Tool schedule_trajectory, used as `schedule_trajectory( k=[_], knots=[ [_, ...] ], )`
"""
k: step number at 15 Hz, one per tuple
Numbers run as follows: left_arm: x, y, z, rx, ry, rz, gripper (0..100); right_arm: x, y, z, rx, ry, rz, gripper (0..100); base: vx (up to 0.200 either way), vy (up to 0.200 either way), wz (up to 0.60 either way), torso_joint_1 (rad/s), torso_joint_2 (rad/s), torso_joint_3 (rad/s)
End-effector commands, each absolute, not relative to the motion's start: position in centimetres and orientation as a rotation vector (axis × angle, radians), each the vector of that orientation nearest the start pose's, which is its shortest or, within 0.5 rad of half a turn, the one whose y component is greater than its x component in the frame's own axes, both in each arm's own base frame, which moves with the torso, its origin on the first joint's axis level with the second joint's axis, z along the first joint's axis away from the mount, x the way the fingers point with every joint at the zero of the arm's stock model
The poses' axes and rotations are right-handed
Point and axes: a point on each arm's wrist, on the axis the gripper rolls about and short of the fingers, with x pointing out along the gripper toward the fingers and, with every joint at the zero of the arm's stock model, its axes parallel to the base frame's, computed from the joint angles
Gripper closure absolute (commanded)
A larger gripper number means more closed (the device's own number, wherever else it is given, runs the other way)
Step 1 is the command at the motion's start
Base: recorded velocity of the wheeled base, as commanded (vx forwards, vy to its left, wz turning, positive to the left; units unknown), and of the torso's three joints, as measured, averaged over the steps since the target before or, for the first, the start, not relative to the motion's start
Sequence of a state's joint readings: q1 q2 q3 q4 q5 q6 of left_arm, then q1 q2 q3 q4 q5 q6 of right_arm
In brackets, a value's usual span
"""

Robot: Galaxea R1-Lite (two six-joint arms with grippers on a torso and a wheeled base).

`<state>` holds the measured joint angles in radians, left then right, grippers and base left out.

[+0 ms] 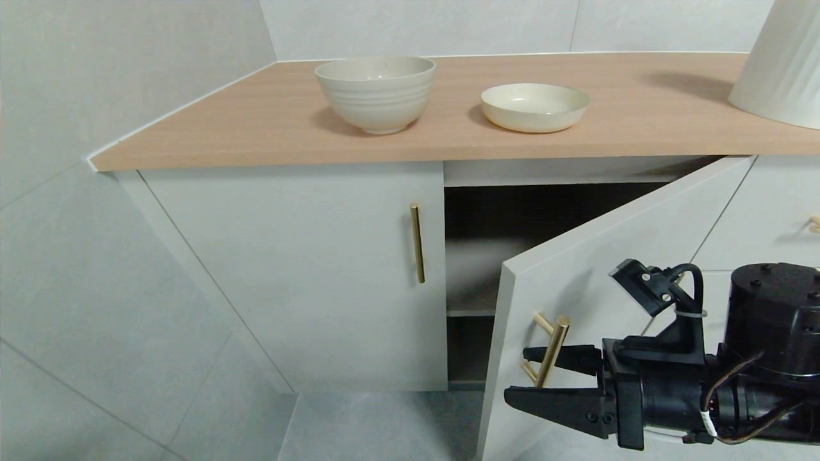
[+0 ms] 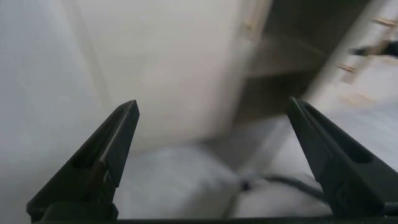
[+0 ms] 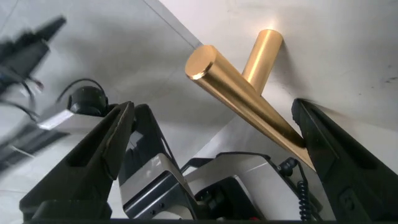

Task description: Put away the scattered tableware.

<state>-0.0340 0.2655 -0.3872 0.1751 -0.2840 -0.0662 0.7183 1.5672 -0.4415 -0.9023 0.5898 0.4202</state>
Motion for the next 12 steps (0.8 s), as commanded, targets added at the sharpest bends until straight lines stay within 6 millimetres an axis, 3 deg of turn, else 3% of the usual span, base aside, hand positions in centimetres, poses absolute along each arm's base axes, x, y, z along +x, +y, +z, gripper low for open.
schedule_trajectory(
  k=[1, 2, 3, 5, 6, 7, 9, 12],
  knots=[
    [6.2, -1.3, 21.5, -0.143, 0.347, -0.484, 0, 16.7, 16.8, 15.3, 0.336, 0.517, 1.251, 0, 0.0, 0.0, 0.0, 0.0, 0.0, 0.0],
    [8.4, -1.5, 21.9, -0.148, 0.373, -0.512, 0, 16.7, 16.8, 15.3, 0.336, 0.516, 1.25, 0, 0.0, 0.0, 0.0, 0.0, 0.0, 0.0],
    [12.7, -2.9, 21.8, -0.153, 0.423, -0.609, 0, 16.5, 16.7, 15.4, 0.336, 0.508, 1.252, 0, 0.0, 0.0, 0.0, 0.0, 0.0, 0.0],
    [17.4, -6.3, 19.8, -0.195, 0.505, -0.729, 0, 16.2, 16.4, 15.8, 0.338, 0.493, 1.258, 0, 0.0, 0.0, 0.0, 0.0, 0.0, 0.0],
    [18.1, -7.3, 19.3, -0.204, 0.519, -0.759, 0, 16.2, 16.4, 15.9, 0.338, 0.49, 1.259, 0, 0.0, 0.0, 0.0, 0.0, 0.0, 0.0],
    [19.6, -9.8, 17.8, -0.236, 0.537, -0.834, 0, 16.1, 16.3, 15.8, 0.338, 0.491, 1.257, 0, 0.0, 0.0, 0.0, 0.0, 0.0, 0.0],
    [21.0, -12.9, 16.4, -0.269, 0.529, -0.915, 0, 16.2, 16.4, 15.4, 0.335, 0.508, 1.254, 0, 0.0, 0.0, 0.0, 0.0, 0.0, 0.0],
    [22.6, -16.1, 13.7, -0.263, 0.487, -0.941, 0, 16.2, 16.4, 15.4, 0.335, 0.511, 1.253, 0, 0.0, 0.0, 0.0, 0.0, 0.0, 0.0]
  ],
)
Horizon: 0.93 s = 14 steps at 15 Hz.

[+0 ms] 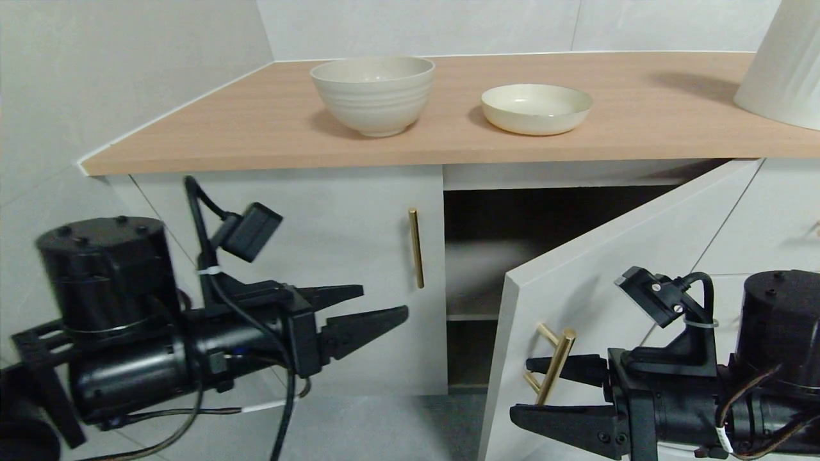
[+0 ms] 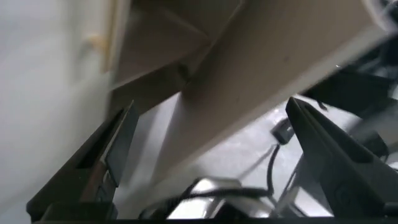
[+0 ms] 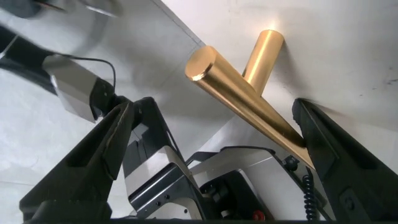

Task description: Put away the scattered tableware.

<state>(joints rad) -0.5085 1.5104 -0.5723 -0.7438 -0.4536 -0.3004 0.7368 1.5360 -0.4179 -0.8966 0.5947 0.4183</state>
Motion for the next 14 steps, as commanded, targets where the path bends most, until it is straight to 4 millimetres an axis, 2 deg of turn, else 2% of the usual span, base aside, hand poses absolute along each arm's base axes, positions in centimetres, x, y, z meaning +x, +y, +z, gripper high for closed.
schedule_trajectory(
  k=[1, 2, 3, 9, 12, 13, 14],
  knots=[
    [22.9, -17.1, 12.9, -0.257, 0.461, -0.944, 0, 16.2, 16.4, 15.4, 0.326, 0.501, 1.256, 0, 0.0, 0.0, 0.0, 0.0, 0.0, 0.0],
    [23.0, -17.7, 12.5, -0.258, 0.43, -0.952, 0, 16.1, 16.3, 15.3, 0.304, 0.489, 1.259, 0, 0.0, 0.0, 0.0, 0.0, 0.0, 0.0],
    [23.0, -17.9, 12.4, -0.259, 0.413, -0.958, 100, 16.1, 16.3, 15.2, 0.296, 0.488, 1.26, 0, 0.0, 0.0, 0.0, 0.0, 0.0, 0.0],
    [25.3, -20.2, 11.0, -0.269, 0.256, -0.978, 100, 16.1, 16.3, 15.1, 0.287, 0.484, 1.258, 0, 0.0, 0.0, 0.0, 0.0, 0.0, 0.0],
    [26.1, -22.8, 10.8, -0.269, 0.237, -1.028, 100, 16.2, 16.2, 15.2, 0.287, 0.48, 1.25, 0, 0.0, 0.0, 0.0, 0.0, 0.0, 0.0],
    [25.9, -24.1, 10.6, -0.267, 0.236, -1.056, 100, 16.2, 16.1, 15.2, 0.288, 0.477, 1.243, 0, 0.0, 0.0, 0.0, 0.0, 0.0, 0.0],
    [25.4, -24.5, 10.7, -0.266, 0.238, -1.076, 100, 16.2, 15.9, 15.1, 0.287, 0.475, 1.226, 0, 0.0, 0.0, 0.0, 0.0, 0.0, 0.0]
  ],
)
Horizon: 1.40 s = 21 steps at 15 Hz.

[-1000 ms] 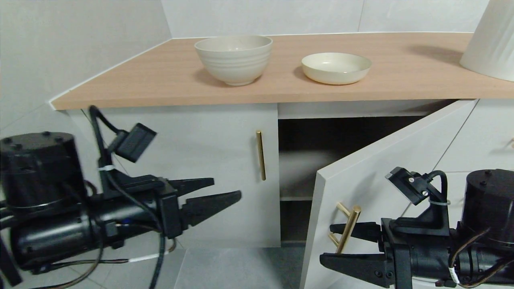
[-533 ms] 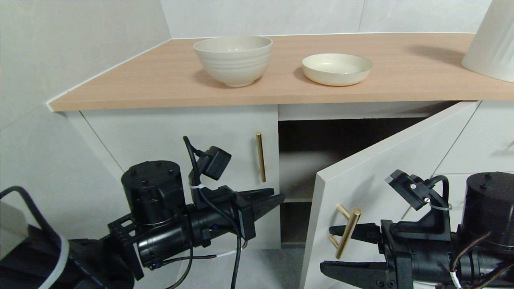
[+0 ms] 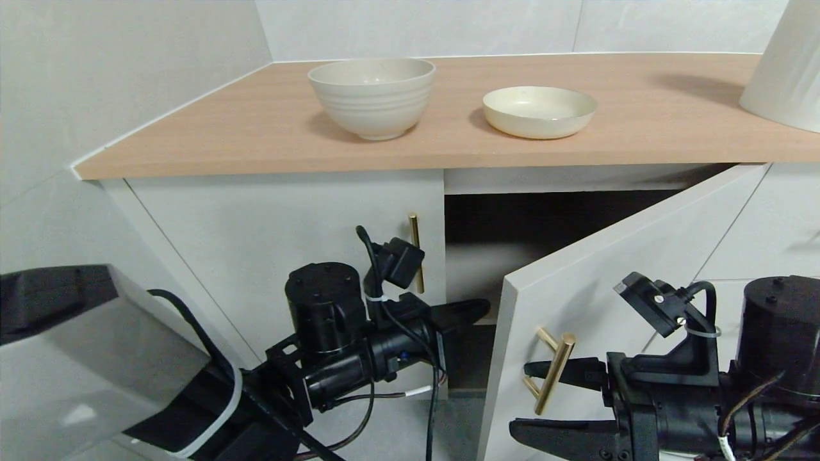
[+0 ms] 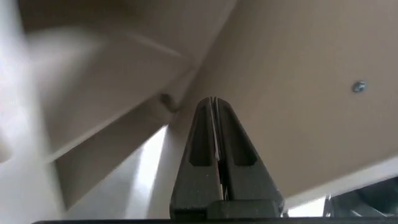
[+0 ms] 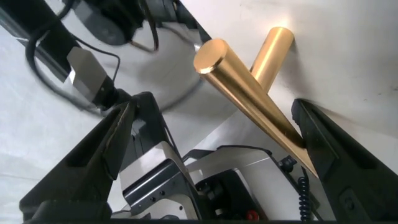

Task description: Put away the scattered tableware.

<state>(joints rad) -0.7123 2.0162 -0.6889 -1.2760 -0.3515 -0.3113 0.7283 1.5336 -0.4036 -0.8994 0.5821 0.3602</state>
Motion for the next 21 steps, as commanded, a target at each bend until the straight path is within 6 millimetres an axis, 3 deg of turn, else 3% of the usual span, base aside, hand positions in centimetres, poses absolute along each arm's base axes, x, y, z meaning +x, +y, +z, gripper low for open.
schedule_trajectory(
  k=[1, 8, 11, 15, 17, 21],
  knots=[
    [24.7, -25.0, 11.0, -0.266, 0.232, -1.101, 100, 16.3, 15.8, 15.1, 0.282, 0.466, 1.209, 0, 0.0, 0.0, 0.0, 0.0, 0.0, 0.0],
    [23.3, -25.7, 11.5, -0.26, 0.247, -1.142, 100, 17.4, 12.8, 14.1, 0.274, 0.454, 1.019, 0, 0.0, 0.0, 0.0, 0.0, 0.0, 0.0],
    [22.5, -25.9, 11.9, -0.251, 0.275, -1.158, 100, 17.4, 12.1, 14.3, 0.237, 0.389, 0.827, 0, 0.0, 0.0, 0.0, 0.0, 0.0, 0.0],
    [22.3, -25.8, 12.7, -0.254, 0.264, -1.162, 100, 14.4, 10.3, 15.8, 0.077, 0.269, 0.765, 0, 0.0, 0.0, 0.0, 0.0, 0.0, 0.0],
    [22.3, -25.8, 12.7, -0.247, 0.292, -1.157, 100, 13.1, 9.4, 17.4, 0.034, 0.32, 0.765, 0, 0.0, 0.0, 0.0, 0.0, 0.0, 0.0],
    [22.5, -26.3, 12.7, -0.24, 0.315, -1.16, 100, 11.6, 8.5, 18.3, 0.021, 0.342, 0.769, 0, 0.0, 0.0, 0.0, 0.0, 0.0, 0.0]
  ],
)
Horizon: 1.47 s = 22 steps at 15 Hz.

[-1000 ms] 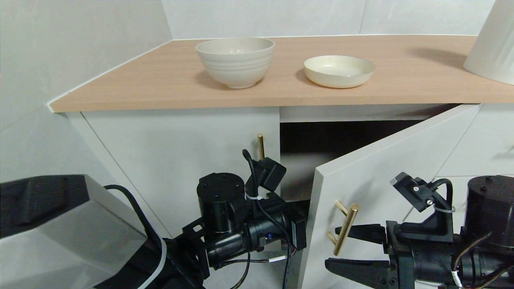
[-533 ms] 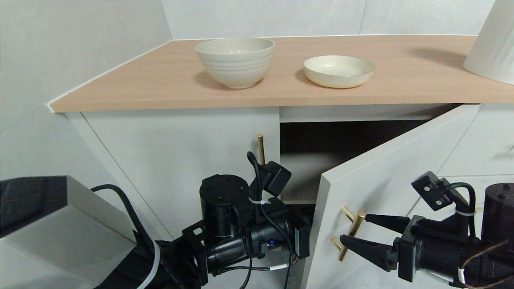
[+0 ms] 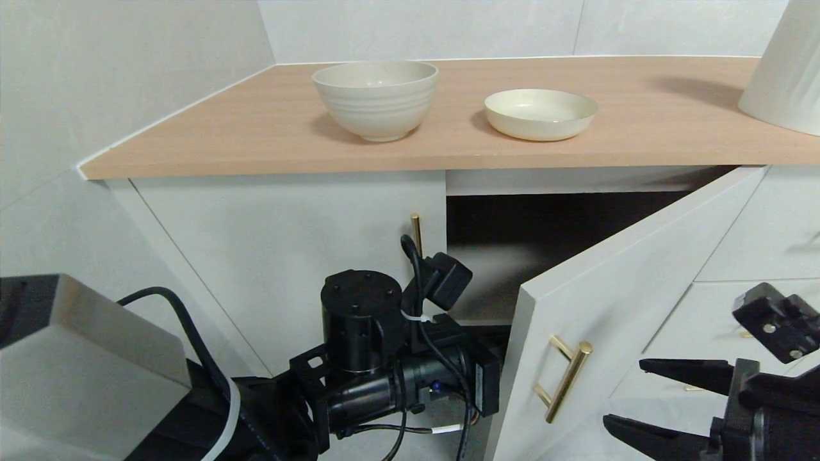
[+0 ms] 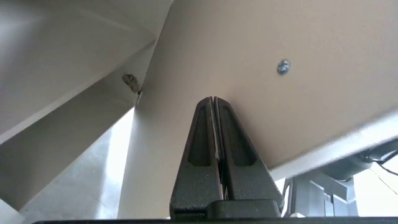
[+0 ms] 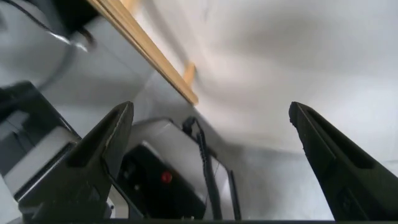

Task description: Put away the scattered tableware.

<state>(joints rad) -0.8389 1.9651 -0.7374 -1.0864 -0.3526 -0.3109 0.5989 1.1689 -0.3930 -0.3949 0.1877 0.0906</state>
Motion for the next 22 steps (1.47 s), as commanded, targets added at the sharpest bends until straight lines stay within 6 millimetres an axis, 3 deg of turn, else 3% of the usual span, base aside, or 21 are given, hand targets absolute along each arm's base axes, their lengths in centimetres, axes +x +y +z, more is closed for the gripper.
schedule_trajectory(
  k=[1, 5, 7, 11, 16, 19, 22],
  knots=[
    [22.4, -26.4, 12.8, -0.237, 0.325, -1.161, 100, 11.4, 8.4, 18.3, 0.021, 0.34, 0.769, 0, 0.0, 0.0, 0.0, 0.0, 0.0, 0.0],
    [22.7, -27.1, 13.2, -0.234, 0.337, -1.165, 100, 11.4, 8.4, 18.4, 0.022, 0.335, 0.768, 0, -0.1, 0.0, 0.0, 0.002, 0.0, 0.005],
    [23.3, -27.7, 13.9, -0.236, 0.331, -1.168, 100, 11.5, 8.4, 18.3, 0.022, 0.337, 0.768, 0, -0.2, 0.0, 0.0, 0.007, 0.0, -0.002],
    [25.0, -29.5, 13.6, -0.235, 0.334, -1.164, 100, 11.5, 8.4, 18.4, 0.022, 0.335, 0.766, 0, 0.0, 0.0, 0.0, 0.0, 0.0, 0.0],
    [24.8, -29.4, 14.1, -0.235, 0.332, -1.165, 100, 11.5, 8.3, 18.4, 0.024, 0.331, 0.765, 0, 0.0, 0.0, 0.0, 0.0, 0.0, 0.0],
    [24.9, -29.5, 14.1, -0.236, 0.328, -1.162, 100, 11.5, 8.3, 18.5, 0.024, 0.331, 0.765, 0, -0.2, 0.0, 0.0, 0.001, 0.0, -0.001],
    [25.7, -30.3, 14.0, -0.236, 0.328, -1.161, 100, 11.5, 8.3, 18.4, 0.025, 0.333, 0.762, 0, 0.0, 0.0, 0.0, 0.0, 0.0, 0.0]
  ],
)
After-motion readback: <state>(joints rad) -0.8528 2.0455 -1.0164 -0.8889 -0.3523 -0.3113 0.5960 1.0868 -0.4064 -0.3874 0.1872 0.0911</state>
